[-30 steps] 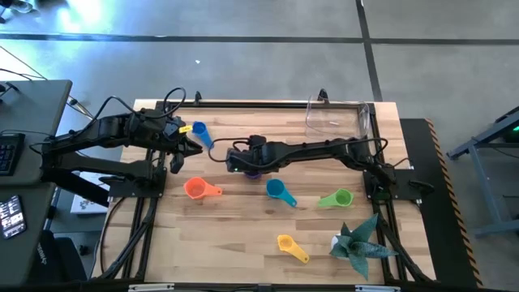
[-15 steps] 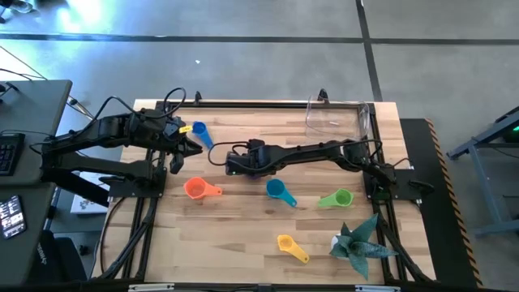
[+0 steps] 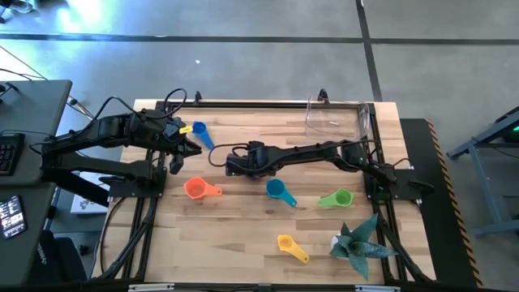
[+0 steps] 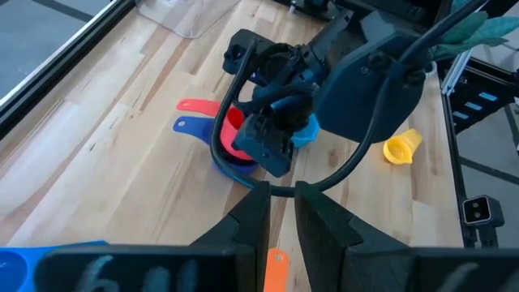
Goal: Nest measuring cups in basket
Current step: Stack the red measuring cup on top of the purple measuring cup, then remove the red measuring cup from the dark blue measuring cup
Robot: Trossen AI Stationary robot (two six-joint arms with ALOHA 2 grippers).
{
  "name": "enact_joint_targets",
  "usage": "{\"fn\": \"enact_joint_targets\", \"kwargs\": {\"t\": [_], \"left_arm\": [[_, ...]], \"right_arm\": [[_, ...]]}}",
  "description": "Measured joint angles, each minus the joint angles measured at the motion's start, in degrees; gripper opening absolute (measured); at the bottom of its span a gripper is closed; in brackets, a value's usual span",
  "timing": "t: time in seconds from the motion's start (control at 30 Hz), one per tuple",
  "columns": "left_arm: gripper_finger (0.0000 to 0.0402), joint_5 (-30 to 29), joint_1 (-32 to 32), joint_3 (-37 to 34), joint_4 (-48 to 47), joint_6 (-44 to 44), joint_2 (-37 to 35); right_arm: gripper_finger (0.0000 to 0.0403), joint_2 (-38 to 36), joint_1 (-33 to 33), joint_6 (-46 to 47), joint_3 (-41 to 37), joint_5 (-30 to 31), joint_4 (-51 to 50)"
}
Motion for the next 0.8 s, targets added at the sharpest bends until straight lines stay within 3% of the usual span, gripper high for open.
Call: {"fn": "enact_joint_targets", "kwargs": {"t": [0.4, 0.8], "left_arm": [[0.0049, 0.0, 0.0, 0.0, -0.2, 0.0, 0.0], [0.0049, 0.0, 0.0, 0.0, -3.8, -0.1, 0.0]], "right_arm": [[0.0075, 0.0, -0.5, 0.0, 0.0, -1.1, -0.2], [0.0080, 0.0, -0.6, -9.4, 4.5, -1.0, -1.6]]}}
